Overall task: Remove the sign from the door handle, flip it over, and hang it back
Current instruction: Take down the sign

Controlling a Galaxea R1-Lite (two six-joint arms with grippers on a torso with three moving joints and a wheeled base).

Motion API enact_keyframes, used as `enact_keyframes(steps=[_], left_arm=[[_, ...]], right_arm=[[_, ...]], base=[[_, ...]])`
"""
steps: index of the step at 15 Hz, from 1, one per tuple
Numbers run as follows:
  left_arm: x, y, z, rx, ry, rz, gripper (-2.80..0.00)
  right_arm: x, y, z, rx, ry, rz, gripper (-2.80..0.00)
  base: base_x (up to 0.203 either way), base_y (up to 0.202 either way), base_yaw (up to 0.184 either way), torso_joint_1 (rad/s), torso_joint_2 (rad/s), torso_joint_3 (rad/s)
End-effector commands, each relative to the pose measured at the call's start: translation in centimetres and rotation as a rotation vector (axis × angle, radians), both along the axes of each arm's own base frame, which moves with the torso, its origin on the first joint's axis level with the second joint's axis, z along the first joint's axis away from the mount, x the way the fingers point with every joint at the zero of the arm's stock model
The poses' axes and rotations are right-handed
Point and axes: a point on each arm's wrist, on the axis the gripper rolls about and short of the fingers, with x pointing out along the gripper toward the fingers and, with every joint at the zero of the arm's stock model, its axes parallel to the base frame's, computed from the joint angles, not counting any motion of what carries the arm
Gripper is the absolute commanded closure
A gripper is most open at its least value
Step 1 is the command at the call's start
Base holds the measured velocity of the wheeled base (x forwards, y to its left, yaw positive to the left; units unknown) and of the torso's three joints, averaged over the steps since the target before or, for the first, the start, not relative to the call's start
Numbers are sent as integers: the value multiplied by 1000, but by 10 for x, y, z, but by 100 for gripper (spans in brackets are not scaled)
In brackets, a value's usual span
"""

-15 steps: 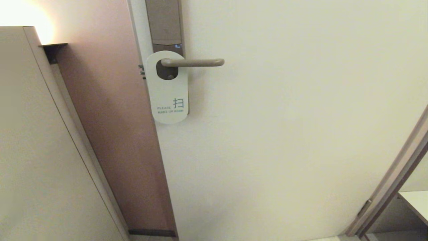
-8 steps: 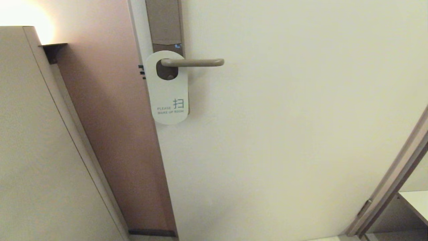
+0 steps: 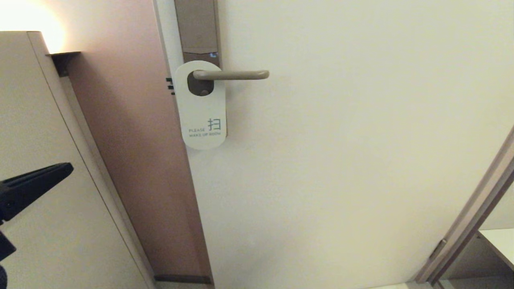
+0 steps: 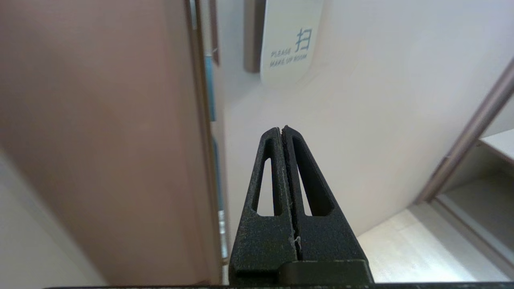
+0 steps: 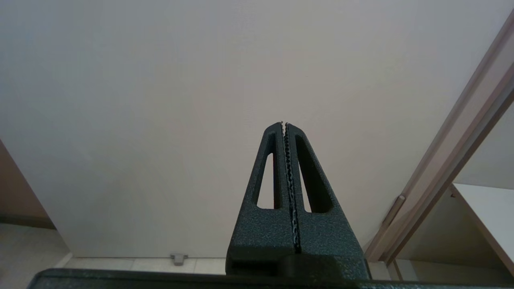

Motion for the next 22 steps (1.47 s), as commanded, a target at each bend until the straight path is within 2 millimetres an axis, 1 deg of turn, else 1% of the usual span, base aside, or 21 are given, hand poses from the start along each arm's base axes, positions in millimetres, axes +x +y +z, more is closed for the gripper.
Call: enact_keyframes(steps=[1, 4, 6, 8, 10, 13, 16, 19, 22], left_arm=[[26, -5, -4, 6, 69, -12, 0], [53, -11, 6, -8, 76, -85, 0], [65, -14, 13, -40, 85, -167, 0], [74, -16, 17, -65, 98, -214, 0], [78, -17, 15, -69, 114, -236, 0], [78, -18, 14, -100, 137, -271, 0], [81, -10, 17, -123, 141, -297, 0], [93, 3, 20, -142, 147, -325, 0], [108, 7, 21, -153, 164, -377, 0]], right_arm=[[0, 0, 0, -1, 0, 1, 0], [0, 0, 0, -1, 0, 1, 0], [0, 0, 0, -1, 2, 1, 0], [0, 0, 0, -1, 0, 1, 0], [0, 0, 0, -1, 1, 1, 0], [0, 0, 0, -1, 0, 1, 0], [0, 0, 0, -1, 0, 1, 0], [0, 0, 0, -1, 0, 1, 0], [0, 0, 0, -1, 1, 1, 0]], base=[[0, 0, 0, 0, 0, 0], [0, 0, 0, 0, 0, 0], [0, 0, 0, 0, 0, 0], [0, 0, 0, 0, 0, 0], [0, 0, 0, 0, 0, 0], [0, 0, 0, 0, 0, 0], [0, 0, 0, 0, 0, 0], [0, 0, 0, 0, 0, 0], [0, 0, 0, 0, 0, 0]])
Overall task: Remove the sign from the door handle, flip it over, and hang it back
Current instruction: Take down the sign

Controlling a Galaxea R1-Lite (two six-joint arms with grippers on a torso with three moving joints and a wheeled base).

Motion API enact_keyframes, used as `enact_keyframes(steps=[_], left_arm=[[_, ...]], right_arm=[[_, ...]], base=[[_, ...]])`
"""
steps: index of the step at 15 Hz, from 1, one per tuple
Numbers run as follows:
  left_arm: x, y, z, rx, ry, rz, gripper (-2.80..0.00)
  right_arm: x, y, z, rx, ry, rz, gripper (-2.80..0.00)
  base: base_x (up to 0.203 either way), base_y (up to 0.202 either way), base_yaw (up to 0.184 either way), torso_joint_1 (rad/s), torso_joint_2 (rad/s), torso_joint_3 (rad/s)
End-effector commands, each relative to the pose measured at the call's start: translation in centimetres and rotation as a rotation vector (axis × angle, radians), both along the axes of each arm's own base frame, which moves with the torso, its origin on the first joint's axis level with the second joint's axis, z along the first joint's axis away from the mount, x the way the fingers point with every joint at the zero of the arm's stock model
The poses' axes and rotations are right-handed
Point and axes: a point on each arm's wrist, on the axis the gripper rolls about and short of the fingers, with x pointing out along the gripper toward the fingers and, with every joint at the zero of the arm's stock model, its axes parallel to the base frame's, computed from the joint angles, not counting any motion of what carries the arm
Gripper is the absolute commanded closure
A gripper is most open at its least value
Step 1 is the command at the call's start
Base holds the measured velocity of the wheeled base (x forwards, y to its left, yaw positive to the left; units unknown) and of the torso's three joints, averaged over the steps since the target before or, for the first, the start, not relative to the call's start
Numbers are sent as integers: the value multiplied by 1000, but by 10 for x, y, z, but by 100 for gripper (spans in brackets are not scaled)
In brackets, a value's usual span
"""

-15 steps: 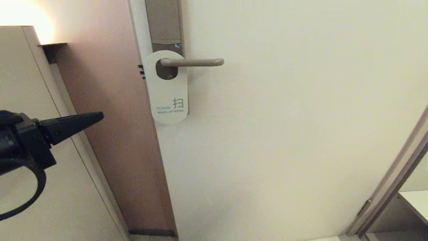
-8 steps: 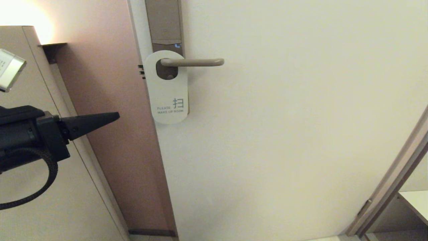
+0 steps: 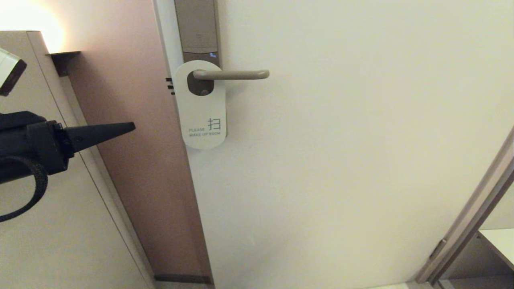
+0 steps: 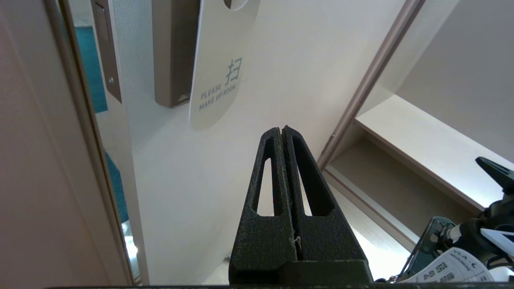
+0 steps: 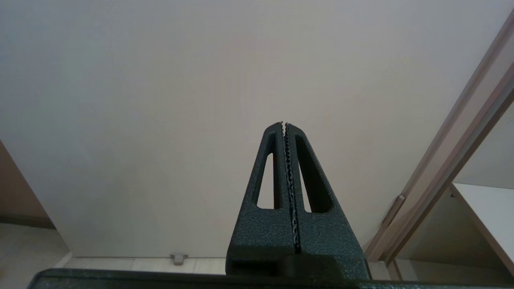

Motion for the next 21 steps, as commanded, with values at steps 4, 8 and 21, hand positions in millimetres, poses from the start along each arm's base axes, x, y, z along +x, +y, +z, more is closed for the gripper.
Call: enact_keyframes(steps=[4, 8, 21], left_arm=[[28, 0, -7, -9, 49, -53, 0], [39, -3, -12, -14, 50, -89, 0], [67, -7, -20, -20, -21, -163, -280]], right_arm=[[0, 0, 0, -1, 0, 1, 0], [0, 0, 0, -1, 0, 1, 0], [0, 0, 0, -1, 2, 1, 0]], base=[[0, 0, 0, 0, 0, 0], [0, 0, 0, 0, 0, 0], [0, 0, 0, 0, 0, 0]])
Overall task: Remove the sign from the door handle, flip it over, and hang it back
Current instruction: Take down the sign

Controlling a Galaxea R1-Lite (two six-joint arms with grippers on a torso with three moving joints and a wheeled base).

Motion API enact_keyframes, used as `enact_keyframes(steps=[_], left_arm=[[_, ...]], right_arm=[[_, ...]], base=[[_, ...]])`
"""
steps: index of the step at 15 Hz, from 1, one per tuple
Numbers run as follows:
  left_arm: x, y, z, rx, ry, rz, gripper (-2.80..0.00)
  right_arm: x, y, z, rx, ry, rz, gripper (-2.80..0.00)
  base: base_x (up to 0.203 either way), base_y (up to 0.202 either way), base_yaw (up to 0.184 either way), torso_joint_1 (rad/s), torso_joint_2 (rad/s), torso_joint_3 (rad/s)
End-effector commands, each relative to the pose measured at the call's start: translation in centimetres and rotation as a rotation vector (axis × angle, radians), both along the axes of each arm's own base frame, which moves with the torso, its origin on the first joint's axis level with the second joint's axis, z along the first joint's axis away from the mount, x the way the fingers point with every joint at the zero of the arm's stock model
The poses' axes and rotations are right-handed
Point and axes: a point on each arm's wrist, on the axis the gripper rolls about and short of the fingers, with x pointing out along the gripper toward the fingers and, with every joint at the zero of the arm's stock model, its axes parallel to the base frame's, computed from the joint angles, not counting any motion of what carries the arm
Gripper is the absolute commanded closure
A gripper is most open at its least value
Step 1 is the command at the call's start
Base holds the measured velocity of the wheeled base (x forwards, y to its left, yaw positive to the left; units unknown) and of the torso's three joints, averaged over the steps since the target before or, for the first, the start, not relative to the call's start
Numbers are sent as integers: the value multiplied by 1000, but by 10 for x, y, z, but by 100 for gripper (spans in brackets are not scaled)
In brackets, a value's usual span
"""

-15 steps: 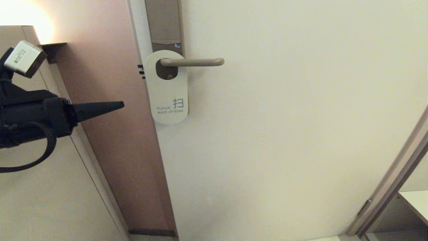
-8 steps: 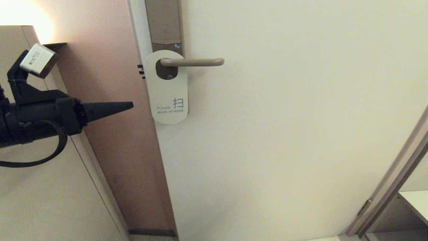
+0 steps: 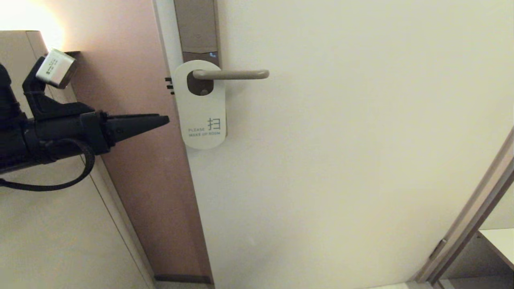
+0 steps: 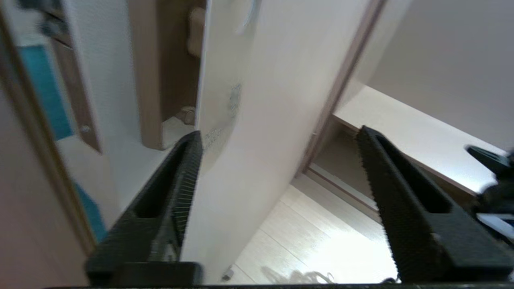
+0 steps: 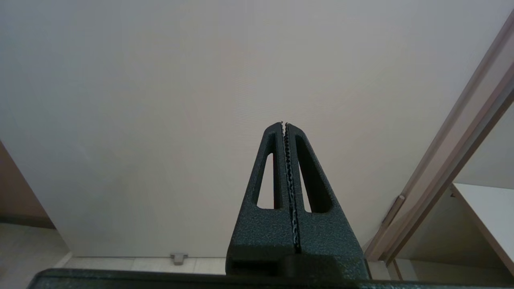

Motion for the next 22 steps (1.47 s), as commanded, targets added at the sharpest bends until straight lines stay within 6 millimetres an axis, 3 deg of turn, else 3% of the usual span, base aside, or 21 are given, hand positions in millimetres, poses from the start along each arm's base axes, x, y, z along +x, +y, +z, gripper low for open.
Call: enact_keyframes(steps=[1, 8, 12, 22], left_arm=[[9, 0, -9, -3, 31, -27, -280], [47, -7, -30, -10, -57, -75, -280], [47, -24, -30, -11, -71, -127, -280], [65, -30, -30, -13, -87, -139, -280]], right_arm=[[0, 0, 0, -1, 0, 1, 0], [0, 0, 0, -1, 0, 1, 0], [0, 0, 0, -1, 0, 1, 0], [0, 0, 0, -1, 0, 1, 0]], base=[[0, 0, 0, 0, 0, 0], [0, 0, 0, 0, 0, 0], [0, 0, 0, 0, 0, 0], [0, 0, 0, 0, 0, 0]])
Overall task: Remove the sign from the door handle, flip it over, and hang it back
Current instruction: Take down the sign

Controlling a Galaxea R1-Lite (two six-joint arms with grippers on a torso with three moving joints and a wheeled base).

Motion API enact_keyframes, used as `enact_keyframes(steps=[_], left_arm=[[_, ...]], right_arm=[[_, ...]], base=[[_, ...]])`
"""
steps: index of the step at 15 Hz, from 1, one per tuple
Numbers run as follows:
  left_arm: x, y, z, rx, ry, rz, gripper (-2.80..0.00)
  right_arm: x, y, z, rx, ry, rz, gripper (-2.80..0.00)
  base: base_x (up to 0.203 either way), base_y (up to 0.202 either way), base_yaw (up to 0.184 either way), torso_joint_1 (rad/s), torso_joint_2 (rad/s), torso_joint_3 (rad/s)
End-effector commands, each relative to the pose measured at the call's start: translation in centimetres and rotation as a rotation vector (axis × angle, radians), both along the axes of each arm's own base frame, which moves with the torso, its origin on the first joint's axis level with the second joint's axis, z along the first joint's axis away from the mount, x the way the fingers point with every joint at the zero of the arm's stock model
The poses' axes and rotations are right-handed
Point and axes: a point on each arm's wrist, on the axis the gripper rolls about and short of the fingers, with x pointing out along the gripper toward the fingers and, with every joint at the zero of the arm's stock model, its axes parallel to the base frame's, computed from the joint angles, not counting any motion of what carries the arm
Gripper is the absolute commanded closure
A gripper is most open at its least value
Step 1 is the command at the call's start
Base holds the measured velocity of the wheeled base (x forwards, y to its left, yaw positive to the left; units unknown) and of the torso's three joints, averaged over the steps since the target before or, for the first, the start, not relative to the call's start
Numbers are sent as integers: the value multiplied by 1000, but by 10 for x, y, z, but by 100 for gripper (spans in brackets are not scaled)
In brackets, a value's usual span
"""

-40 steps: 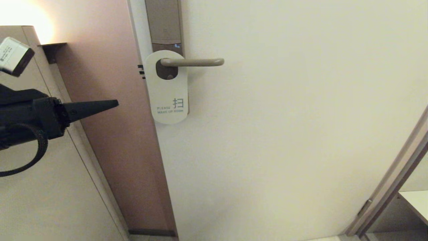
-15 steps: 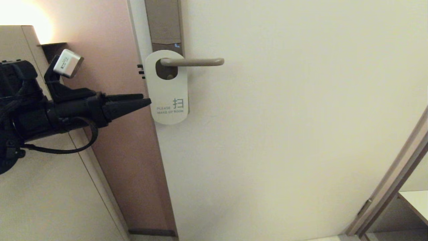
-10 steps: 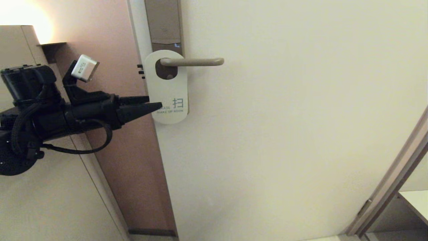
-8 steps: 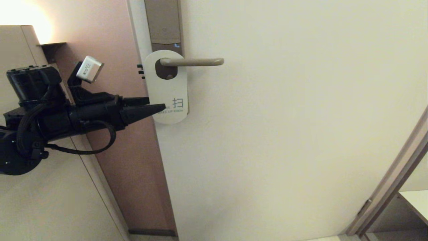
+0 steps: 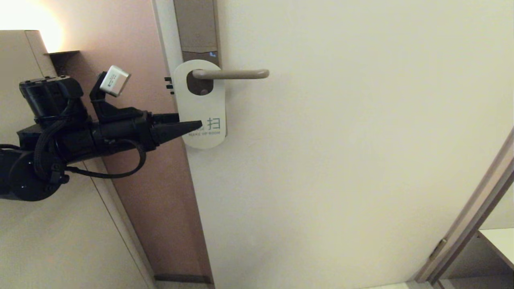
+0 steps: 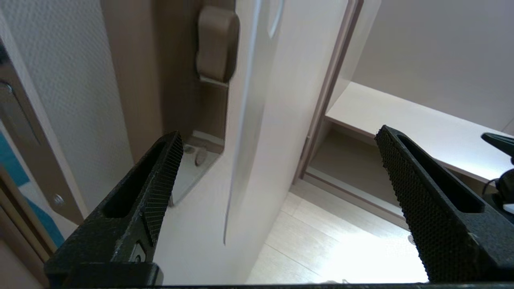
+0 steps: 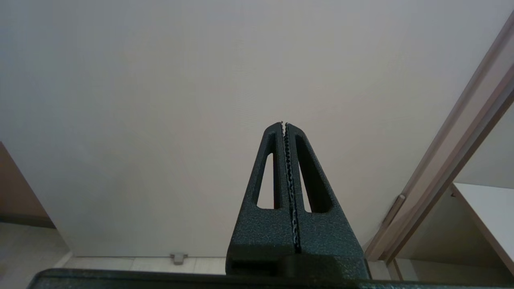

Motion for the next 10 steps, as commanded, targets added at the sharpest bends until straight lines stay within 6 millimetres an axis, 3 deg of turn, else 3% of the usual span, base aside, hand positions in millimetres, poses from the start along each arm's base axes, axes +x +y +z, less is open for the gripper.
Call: enact_keyframes(steps=[1, 10], left_arm=[[3, -4, 3, -3, -12, -15, -280], [4, -19, -1, -2, -3, -62, -280]], right_arm=[[0, 0, 0, -1, 1, 1, 0], [0, 0, 0, -1, 1, 1, 0]], base=[[0, 0, 0, 0, 0, 0], [0, 0, 0, 0, 0, 0]])
